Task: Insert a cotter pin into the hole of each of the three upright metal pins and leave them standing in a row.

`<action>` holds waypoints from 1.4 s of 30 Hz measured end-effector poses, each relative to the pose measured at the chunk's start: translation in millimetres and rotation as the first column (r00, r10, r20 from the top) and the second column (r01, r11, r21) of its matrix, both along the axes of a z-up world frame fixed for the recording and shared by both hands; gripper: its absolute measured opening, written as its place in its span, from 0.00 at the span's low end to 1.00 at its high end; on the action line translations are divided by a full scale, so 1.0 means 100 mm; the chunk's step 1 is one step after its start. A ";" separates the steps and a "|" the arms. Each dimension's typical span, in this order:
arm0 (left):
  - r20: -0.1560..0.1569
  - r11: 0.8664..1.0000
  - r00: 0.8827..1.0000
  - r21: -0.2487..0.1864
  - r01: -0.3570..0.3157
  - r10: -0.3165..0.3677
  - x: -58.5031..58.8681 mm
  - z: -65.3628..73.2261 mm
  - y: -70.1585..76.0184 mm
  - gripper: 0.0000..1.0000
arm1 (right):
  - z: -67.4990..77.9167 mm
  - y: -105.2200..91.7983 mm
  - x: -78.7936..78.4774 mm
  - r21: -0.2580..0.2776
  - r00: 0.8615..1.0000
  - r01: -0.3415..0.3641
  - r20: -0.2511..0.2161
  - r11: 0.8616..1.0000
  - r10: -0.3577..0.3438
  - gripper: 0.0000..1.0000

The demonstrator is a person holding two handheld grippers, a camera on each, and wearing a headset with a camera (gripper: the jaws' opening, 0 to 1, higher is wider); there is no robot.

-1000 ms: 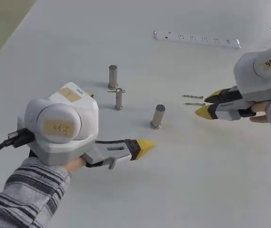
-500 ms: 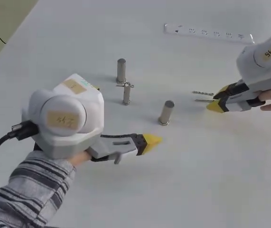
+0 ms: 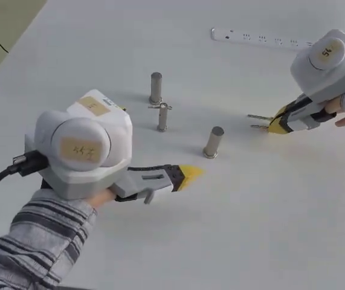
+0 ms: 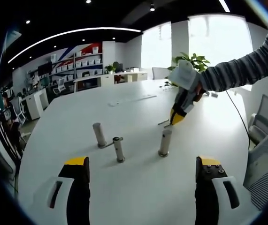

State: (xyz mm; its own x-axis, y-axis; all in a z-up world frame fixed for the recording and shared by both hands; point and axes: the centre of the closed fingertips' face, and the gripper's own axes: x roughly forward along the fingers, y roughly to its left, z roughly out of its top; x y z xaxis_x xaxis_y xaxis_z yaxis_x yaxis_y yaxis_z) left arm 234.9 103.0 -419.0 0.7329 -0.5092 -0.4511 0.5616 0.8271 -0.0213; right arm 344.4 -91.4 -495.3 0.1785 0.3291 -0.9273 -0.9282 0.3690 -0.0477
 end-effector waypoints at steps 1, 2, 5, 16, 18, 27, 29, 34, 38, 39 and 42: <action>-0.002 1.000 1.000 -0.003 -0.002 0.002 0.00 0.00 0.00 0.92 | 0.00 0.00 -0.01 -0.009 1.000 -0.013 0.002 1.000 0.013 0.00; -0.001 1.000 1.000 -0.004 -0.004 0.004 0.00 0.00 0.01 0.92 | 0.00 0.00 -0.02 -0.017 1.000 -0.025 0.003 1.000 0.025 0.00; 0.000 1.000 1.000 -0.009 -0.005 0.005 0.00 0.01 0.01 0.92 | -0.01 -0.01 -0.03 -0.034 0.999 -0.046 0.005 0.998 0.047 0.00; -0.007 1.000 1.000 -0.012 0.020 -0.020 -0.04 0.01 -0.04 0.86 | 0.05 0.01 -0.15 -0.041 0.992 -0.110 0.058 0.993 0.113 0.00; -0.006 1.000 1.000 -0.013 0.028 -0.028 -0.05 0.01 -0.06 0.85 | 0.08 0.03 -0.18 -0.031 0.990 -0.116 0.076 0.993 0.118 0.00; -0.036 0.998 0.998 -0.052 0.047 -0.049 -0.08 0.03 -0.15 0.75 | 0.24 0.16 -0.29 0.015 0.972 -0.179 0.161 0.984 0.174 0.00; -0.048 0.997 0.998 -0.062 0.044 -0.047 -0.09 0.03 -0.16 0.73 | 0.31 0.21 -0.37 0.023 0.966 -0.197 0.178 0.980 0.189 0.00; -0.067 0.994 0.996 -0.100 0.046 -0.053 -0.11 0.03 -0.20 0.64 | 0.41 0.31 -0.54 0.022 0.944 -0.260 0.217 0.965 0.250 0.00; -0.088 0.990 0.994 -0.134 0.048 -0.060 -0.13 0.01 -0.22 0.60 | 0.47 0.40 -0.71 0.012 0.927 -0.309 0.228 0.951 0.298 0.00; -0.090 0.989 0.994 -0.136 0.049 -0.062 -0.13 0.01 -0.23 0.59 | 0.50 0.44 -0.76 0.021 0.927 -0.311 0.229 0.950 0.299 0.00; -0.104 0.986 0.992 -0.159 0.047 -0.064 -0.15 0.02 -0.26 0.56 | 0.57 0.52 -0.84 0.048 0.922 -0.321 0.242 0.946 0.301 0.00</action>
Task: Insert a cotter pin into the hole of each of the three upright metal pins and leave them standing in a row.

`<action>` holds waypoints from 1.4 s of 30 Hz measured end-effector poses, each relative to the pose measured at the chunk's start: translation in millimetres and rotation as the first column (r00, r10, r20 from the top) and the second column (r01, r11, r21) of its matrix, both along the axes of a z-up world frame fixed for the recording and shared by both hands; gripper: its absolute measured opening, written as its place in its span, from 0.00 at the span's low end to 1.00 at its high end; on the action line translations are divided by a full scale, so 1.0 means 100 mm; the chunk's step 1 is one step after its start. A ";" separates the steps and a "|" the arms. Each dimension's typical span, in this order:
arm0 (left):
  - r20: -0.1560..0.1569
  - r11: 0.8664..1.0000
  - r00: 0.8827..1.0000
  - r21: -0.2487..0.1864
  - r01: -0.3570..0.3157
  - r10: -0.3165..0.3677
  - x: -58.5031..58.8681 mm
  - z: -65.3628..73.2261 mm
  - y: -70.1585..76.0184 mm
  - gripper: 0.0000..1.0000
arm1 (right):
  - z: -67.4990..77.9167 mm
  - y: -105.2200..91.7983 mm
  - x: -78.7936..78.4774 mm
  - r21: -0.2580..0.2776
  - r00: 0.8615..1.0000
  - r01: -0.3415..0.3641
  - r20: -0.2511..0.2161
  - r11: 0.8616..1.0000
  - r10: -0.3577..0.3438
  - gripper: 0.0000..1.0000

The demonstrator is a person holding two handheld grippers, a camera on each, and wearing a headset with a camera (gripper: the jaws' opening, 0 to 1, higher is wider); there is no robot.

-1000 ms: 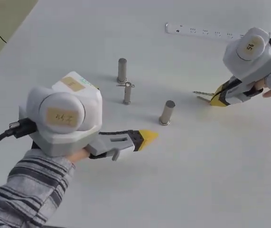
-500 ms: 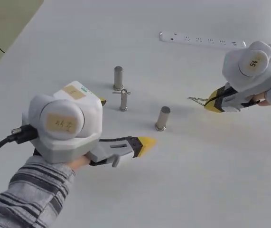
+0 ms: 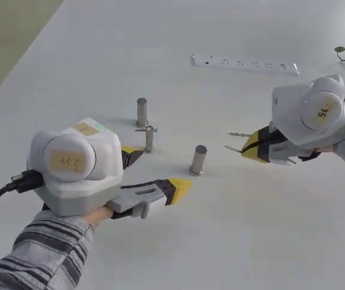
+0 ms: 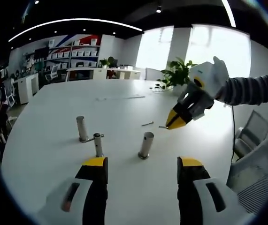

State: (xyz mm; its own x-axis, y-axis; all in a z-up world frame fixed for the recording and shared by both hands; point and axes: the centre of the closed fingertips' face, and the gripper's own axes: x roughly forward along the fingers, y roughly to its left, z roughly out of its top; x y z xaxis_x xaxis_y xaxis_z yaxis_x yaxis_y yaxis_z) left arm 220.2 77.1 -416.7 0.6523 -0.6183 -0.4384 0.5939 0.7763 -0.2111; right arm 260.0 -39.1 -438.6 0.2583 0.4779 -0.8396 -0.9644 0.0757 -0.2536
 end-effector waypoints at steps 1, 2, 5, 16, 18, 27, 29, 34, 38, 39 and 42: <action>-0.002 1.000 1.000 -0.006 0.000 0.000 0.00 0.00 -0.01 0.54 | 0.01 0.03 -0.03 0.006 1.000 -0.008 0.001 1.000 0.008 0.00; -0.005 1.000 1.000 -0.014 0.003 -0.003 -0.01 0.01 -0.02 0.53 | -0.01 0.03 -0.01 0.014 1.000 -0.016 0.005 1.000 0.016 0.00; -0.017 0.999 1.000 -0.030 0.011 -0.012 -0.03 0.02 -0.06 0.49 | 0.02 0.10 -0.09 0.031 0.999 -0.037 0.009 0.999 0.037 0.00; -0.033 0.991 0.999 -0.126 0.037 -0.041 -0.07 0.13 -0.25 0.33 | 0.11 0.38 -0.38 0.069 0.989 -0.143 0.036 0.987 0.141 0.00; -0.043 0.989 0.998 -0.141 0.035 -0.041 -0.08 0.14 -0.27 0.31 | 0.14 0.43 -0.42 0.080 0.986 -0.161 0.046 0.984 0.157 0.00; -0.091 0.970 0.995 -0.241 0.024 -0.047 -0.14 0.19 -0.38 0.16 | 0.26 0.62 -0.55 0.118 0.970 -0.233 0.102 0.965 0.222 0.00; -0.095 0.965 0.994 -0.260 0.022 -0.048 -0.14 0.21 -0.39 0.13 | 0.28 0.65 -0.56 0.125 0.967 -0.242 0.107 0.962 0.229 0.00; -0.100 0.954 0.994 -0.300 0.009 -0.041 -0.14 0.25 -0.40 0.05 | 0.32 0.68 -0.58 0.135 0.965 -0.249 0.121 0.959 0.233 0.00; -0.102 0.953 0.994 -0.304 0.002 -0.035 -0.14 0.25 -0.39 0.00 | 0.34 0.68 -0.56 0.141 0.965 -0.243 0.131 0.960 0.225 0.00; -0.108 0.950 0.993 -0.312 0.005 -0.040 -0.15 0.26 -0.40 0.00 | 0.34 0.67 -0.56 0.141 0.965 -0.242 0.134 0.960 0.224 0.00; -0.118 0.944 0.992 -0.330 0.002 -0.043 -0.15 0.26 -0.42 0.00 | 0.34 0.67 -0.56 0.142 0.966 -0.238 0.135 0.961 0.220 0.00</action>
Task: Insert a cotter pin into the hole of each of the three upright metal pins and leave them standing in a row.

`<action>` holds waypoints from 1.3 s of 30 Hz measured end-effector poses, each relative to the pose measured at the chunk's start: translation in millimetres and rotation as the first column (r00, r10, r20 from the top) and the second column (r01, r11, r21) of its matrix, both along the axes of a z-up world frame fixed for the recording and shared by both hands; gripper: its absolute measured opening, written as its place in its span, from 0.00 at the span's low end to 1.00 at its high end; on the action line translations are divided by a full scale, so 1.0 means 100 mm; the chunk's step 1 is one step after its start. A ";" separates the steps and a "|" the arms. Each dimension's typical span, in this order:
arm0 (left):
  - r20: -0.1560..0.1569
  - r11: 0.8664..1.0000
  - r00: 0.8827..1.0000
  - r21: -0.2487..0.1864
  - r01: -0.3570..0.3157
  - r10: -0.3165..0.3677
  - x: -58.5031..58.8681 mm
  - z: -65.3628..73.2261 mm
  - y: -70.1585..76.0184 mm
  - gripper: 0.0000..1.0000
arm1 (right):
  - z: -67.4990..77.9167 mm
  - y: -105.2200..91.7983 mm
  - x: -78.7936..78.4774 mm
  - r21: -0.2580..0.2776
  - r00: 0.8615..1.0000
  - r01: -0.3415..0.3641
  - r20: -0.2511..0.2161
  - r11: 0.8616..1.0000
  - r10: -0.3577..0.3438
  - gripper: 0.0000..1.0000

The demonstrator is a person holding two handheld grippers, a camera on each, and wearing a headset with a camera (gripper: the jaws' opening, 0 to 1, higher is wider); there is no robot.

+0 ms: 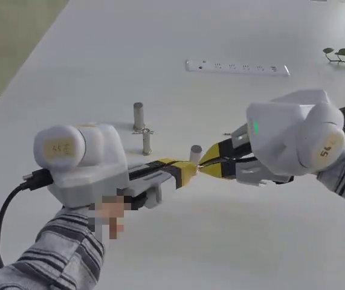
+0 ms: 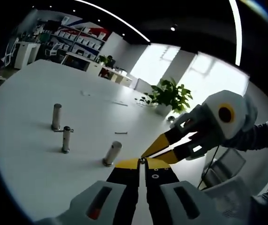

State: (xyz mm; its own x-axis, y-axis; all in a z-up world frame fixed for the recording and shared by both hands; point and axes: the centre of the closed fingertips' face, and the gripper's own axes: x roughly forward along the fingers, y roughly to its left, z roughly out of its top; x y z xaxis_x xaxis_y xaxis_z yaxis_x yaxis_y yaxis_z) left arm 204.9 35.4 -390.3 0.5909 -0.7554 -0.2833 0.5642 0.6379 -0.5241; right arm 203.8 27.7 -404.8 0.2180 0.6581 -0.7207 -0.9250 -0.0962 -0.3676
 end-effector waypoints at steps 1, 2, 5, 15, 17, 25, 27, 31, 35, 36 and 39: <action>-0.001 1.000 1.000 -0.002 0.000 0.000 0.00 0.00 0.00 0.00 | 0.00 0.00 0.00 0.000 1.000 0.001 0.001 1.000 -0.001 0.00; -0.004 1.000 1.000 -0.003 0.001 -0.001 0.00 0.00 0.00 0.00 | 0.00 0.00 -0.01 0.000 1.000 0.002 0.000 1.000 -0.002 0.00; 0.012 1.000 1.000 0.007 0.016 -0.016 -0.02 0.00 -0.02 0.00 | -0.01 -0.01 -0.01 0.002 1.000 0.007 -0.001 1.000 -0.007 0.00; 0.108 0.992 0.990 0.095 0.085 -0.095 -0.03 0.02 -0.04 0.00 | -0.04 -0.02 -0.08 0.066 0.983 0.111 -0.151 0.992 -0.100 0.00; 0.125 0.990 0.987 0.112 0.088 -0.102 -0.02 0.02 -0.02 0.00 | -0.04 -0.03 -0.09 0.090 0.972 0.146 -0.198 0.985 -0.126 0.01; 0.176 0.987 0.975 0.109 0.114 -0.132 -0.01 0.12 0.05 0.00 | 0.01 -0.09 -0.05 0.226 0.854 0.369 -0.465 0.901 -0.233 0.08; 0.190 0.986 0.970 0.106 0.132 -0.150 -0.03 0.15 0.06 0.00 | 0.01 -0.09 -0.10 0.246 0.818 0.397 -0.531 0.884 -0.220 0.11; 0.214 0.980 0.958 0.103 0.173 -0.191 -0.08 0.19 0.05 0.00 | 0.03 -0.07 -0.13 0.279 0.764 0.453 -0.611 0.847 -0.207 0.12; 0.229 0.974 0.948 0.097 0.204 -0.221 -0.13 0.23 0.02 0.00 | 0.07 -0.03 -0.18 0.313 0.727 0.474 -0.667 0.823 -0.166 0.12; 0.233 0.973 0.946 0.089 0.212 -0.227 -0.15 0.24 0.01 0.00 | 0.07 -0.03 -0.20 0.315 0.725 0.469 -0.671 0.825 -0.157 0.11; 0.241 0.971 0.941 0.076 0.227 -0.239 -0.18 0.27 -0.01 0.00 | 0.08 0.00 -0.23 0.321 0.720 0.467 -0.678 0.824 -0.144 0.11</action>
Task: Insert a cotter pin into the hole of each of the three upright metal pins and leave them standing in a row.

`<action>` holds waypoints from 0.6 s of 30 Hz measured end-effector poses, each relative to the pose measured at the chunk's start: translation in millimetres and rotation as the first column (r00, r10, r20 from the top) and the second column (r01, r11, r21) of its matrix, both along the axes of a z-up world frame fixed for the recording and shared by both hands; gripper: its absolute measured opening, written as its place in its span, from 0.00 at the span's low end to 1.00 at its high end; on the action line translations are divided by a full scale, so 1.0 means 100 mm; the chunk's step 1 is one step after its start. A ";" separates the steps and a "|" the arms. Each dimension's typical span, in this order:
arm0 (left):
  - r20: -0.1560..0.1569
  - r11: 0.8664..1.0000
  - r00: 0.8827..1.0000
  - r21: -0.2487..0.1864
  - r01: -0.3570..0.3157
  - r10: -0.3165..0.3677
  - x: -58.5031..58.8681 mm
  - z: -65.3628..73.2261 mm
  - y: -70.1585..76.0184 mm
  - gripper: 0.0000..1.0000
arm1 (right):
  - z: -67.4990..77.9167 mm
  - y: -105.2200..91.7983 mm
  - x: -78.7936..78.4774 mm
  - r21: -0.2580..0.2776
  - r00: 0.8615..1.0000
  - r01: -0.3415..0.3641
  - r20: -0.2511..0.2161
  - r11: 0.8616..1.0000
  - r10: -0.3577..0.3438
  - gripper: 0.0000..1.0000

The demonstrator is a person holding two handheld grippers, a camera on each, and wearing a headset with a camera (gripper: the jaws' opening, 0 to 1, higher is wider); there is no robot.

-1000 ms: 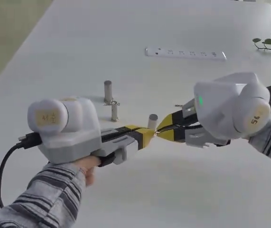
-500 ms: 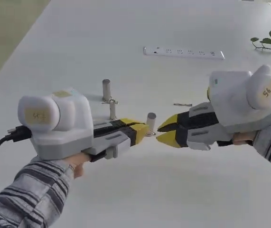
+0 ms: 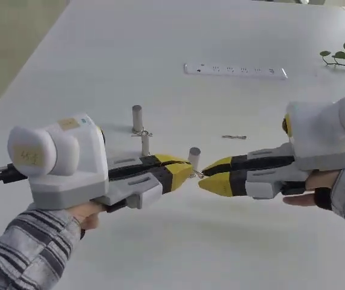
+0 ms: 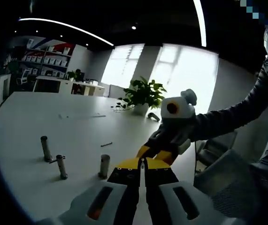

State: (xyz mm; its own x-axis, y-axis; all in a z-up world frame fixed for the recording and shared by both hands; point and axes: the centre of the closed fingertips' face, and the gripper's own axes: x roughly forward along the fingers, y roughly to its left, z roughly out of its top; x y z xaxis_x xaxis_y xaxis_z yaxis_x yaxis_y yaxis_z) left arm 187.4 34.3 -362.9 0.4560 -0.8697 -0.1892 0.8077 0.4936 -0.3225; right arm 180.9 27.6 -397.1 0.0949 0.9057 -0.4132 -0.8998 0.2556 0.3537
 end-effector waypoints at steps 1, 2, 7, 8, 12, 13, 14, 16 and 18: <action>-0.002 1.000 1.000 -0.004 0.005 -0.005 -0.01 0.00 -0.01 0.00 | 0.00 0.01 -0.01 0.004 1.000 0.000 -0.006 1.000 0.000 0.10; 0.000 1.000 1.000 -0.006 0.009 -0.009 -0.01 0.01 -0.01 0.00 | 0.01 0.02 -0.01 0.011 1.000 -0.003 -0.003 1.000 0.003 0.10; -0.005 1.000 1.000 -0.018 0.014 -0.014 -0.03 0.03 -0.02 0.00 | 0.04 0.06 -0.05 0.013 1.000 -0.023 -0.002 1.000 0.023 0.02; -0.007 1.000 1.000 -0.020 0.016 -0.016 -0.03 0.03 -0.03 0.00 | 0.04 0.06 -0.04 0.014 1.000 -0.023 -0.003 1.000 0.023 0.01; -0.013 1.000 1.000 -0.025 0.016 -0.017 -0.04 0.03 -0.02 0.00 | 0.04 0.07 -0.06 0.012 1.000 -0.032 0.001 0.999 0.032 0.01; -0.016 1.000 1.000 -0.026 0.017 -0.018 -0.05 0.03 -0.02 0.00 | 0.04 0.07 -0.07 0.010 0.999 -0.036 0.003 0.999 0.036 0.01; -0.018 0.999 1.000 -0.027 0.017 -0.018 -0.05 0.02 -0.02 0.00 | 0.04 0.07 -0.07 0.007 0.999 -0.038 0.006 0.999 0.038 0.00; -0.025 0.999 1.000 -0.027 0.017 -0.017 -0.05 0.01 -0.01 0.00 | 0.04 0.07 -0.08 -0.010 0.998 -0.050 0.029 0.999 0.050 0.00; -0.030 0.999 0.999 -0.026 0.020 -0.021 -0.06 0.00 -0.01 0.00 | 0.04 0.06 -0.08 -0.031 0.997 -0.062 0.052 0.998 0.064 0.00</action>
